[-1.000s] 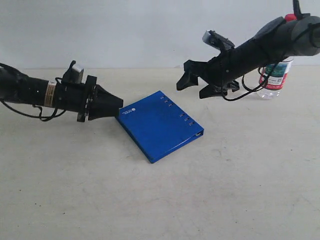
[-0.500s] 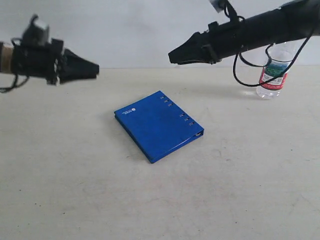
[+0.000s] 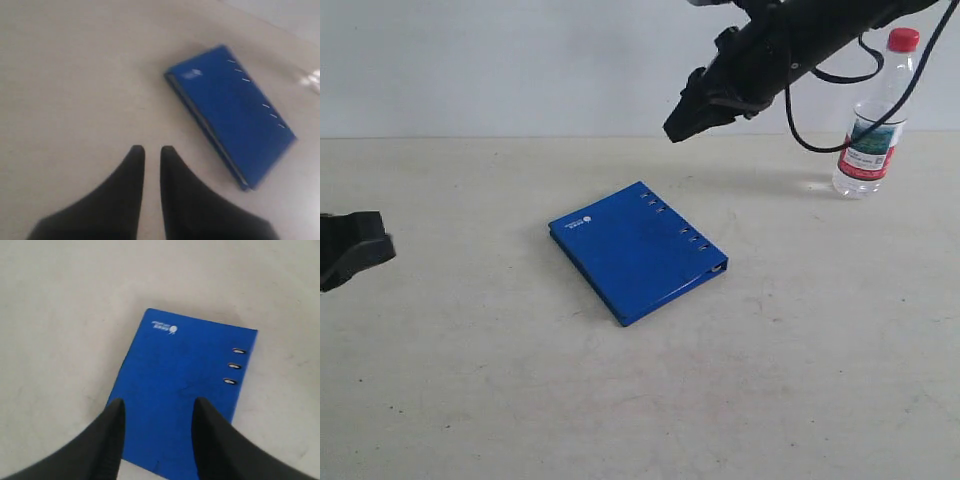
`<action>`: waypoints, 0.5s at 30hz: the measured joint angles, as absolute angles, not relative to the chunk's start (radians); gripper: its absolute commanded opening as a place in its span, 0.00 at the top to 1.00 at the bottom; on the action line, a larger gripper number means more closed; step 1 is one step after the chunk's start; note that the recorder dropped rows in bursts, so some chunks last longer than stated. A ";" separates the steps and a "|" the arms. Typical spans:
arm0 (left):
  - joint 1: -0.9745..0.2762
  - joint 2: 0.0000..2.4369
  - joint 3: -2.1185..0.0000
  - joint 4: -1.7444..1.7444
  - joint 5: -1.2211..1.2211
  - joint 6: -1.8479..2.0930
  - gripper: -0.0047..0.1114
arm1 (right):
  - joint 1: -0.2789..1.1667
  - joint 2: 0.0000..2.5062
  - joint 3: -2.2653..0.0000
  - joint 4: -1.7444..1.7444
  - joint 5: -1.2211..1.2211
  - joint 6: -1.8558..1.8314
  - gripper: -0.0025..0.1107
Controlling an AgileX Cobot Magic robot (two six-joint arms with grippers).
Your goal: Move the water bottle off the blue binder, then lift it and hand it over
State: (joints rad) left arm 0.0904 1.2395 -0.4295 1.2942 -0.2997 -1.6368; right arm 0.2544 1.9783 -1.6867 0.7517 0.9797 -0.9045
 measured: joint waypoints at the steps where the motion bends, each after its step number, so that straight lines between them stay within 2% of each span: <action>1: 0.085 1.254 -0.416 1.142 -0.270 -1.521 0.86 | 0.254 1.978 -1.687 0.738 0.962 -0.864 0.66; 4: 0.080 1.340 -0.397 0.790 -0.396 -1.231 0.86 | 0.254 1.986 -1.687 0.702 0.936 -0.754 0.66; 7: 0.075 1.495 -0.411 0.642 -0.721 -1.117 0.80 | 0.254 2.033 -1.687 0.651 0.926 -0.631 0.65; 9: 0.073 1.617 -0.452 0.666 -0.858 -1.118 0.70 | 0.254 2.092 -1.687 0.620 0.924 -0.565 0.58; 12: 0.066 1.797 -0.528 0.811 -0.938 -1.197 0.47 | 0.254 2.174 -1.685 0.598 0.938 -0.530 0.37; 13: 0.058 1.860 -0.553 0.848 -0.962 -1.227 0.41 | 0.254 2.193 -1.684 0.596 0.940 -0.530 0.34; 15: 0.041 1.965 -0.603 0.882 -1.021 -1.282 0.41 | 0.254 2.213 -1.684 0.591 0.935 -0.538 0.34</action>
